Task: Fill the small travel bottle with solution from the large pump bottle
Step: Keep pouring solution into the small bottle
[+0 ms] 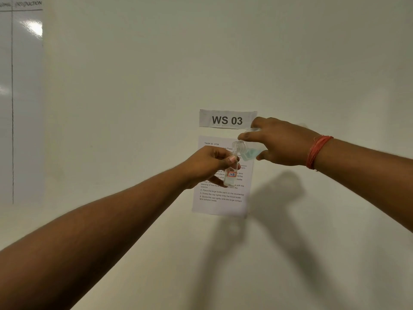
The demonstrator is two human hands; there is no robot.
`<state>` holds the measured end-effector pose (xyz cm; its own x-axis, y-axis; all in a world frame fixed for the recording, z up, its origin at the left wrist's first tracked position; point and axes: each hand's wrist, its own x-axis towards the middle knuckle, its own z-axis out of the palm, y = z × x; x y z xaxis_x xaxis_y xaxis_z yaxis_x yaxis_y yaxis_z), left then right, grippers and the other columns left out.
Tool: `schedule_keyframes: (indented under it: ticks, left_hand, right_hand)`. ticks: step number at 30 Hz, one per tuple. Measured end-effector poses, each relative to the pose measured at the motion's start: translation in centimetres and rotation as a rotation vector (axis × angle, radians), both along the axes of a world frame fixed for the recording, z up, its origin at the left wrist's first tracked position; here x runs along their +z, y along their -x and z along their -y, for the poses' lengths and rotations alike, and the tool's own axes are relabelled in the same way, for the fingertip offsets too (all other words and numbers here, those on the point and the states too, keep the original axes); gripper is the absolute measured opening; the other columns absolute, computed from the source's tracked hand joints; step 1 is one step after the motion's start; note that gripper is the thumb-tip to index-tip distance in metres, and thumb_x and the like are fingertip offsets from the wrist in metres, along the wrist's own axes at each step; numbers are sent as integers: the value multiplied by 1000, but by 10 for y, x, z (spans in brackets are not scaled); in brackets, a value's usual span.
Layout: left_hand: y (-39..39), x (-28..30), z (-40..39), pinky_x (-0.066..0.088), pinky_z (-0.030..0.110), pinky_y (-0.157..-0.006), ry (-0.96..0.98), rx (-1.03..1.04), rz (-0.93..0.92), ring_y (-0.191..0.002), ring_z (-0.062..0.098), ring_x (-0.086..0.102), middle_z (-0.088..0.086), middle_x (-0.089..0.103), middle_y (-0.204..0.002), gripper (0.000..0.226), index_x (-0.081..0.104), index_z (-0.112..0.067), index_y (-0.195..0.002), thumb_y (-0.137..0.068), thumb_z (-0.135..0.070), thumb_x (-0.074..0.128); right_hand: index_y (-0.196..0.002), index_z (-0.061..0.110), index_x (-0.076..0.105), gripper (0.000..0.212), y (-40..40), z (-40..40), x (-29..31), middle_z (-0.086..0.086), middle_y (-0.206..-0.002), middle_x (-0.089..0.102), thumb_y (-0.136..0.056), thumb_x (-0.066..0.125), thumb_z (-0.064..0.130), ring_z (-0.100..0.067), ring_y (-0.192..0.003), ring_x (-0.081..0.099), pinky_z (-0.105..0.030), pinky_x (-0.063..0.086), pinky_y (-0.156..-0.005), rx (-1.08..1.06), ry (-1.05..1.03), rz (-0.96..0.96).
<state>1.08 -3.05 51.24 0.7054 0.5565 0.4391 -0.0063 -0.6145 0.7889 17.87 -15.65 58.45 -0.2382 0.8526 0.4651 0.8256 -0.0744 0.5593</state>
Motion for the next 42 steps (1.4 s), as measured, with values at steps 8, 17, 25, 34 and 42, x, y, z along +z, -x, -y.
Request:
schedule_keyframes:
  ticks: [8,17,25,34,42]
  left_hand:
    - [1,1,-1,65,40,-75,-6,3,-1,-99,21,74,9,75,-113,31,73,-2,-112,-103,-26,57]
    - [2,-1,-1,65,44,-77,-7,-1,3,-100,22,74,9,75,-113,30,72,-2,-112,-102,-26,57]
    - [3,-1,-1,65,40,-74,-2,1,10,-98,19,74,9,75,-114,31,72,-2,-113,-102,-26,57]
    - [4,-2,0,65,40,-75,-1,-2,11,-102,21,73,8,74,-117,29,72,-4,-116,-103,-25,56]
    - [3,-3,-3,65,41,-76,7,-4,9,-102,21,74,8,76,-114,29,72,-5,-114,-103,-26,57]
  right_hand:
    - [-146,34,38,69,3,1,1,-5,-138,43,-86,71,33,-27,-118,49,-38,49,-94,-9,-7,13]
    - [-146,33,38,69,4,1,0,-6,-138,44,-85,71,33,-27,-118,50,-39,51,-93,-1,-4,24]
    - [-147,33,37,70,4,0,-1,-5,-138,43,-86,71,32,-26,-118,49,-36,50,-91,1,-5,12]
    - [-146,34,39,68,4,-1,-1,-5,-135,44,-85,71,33,-26,-116,50,-38,50,-91,7,-1,7]
    - [-146,33,38,69,3,-1,-1,-5,-139,43,-85,71,32,-27,-117,49,-38,49,-93,2,3,8]
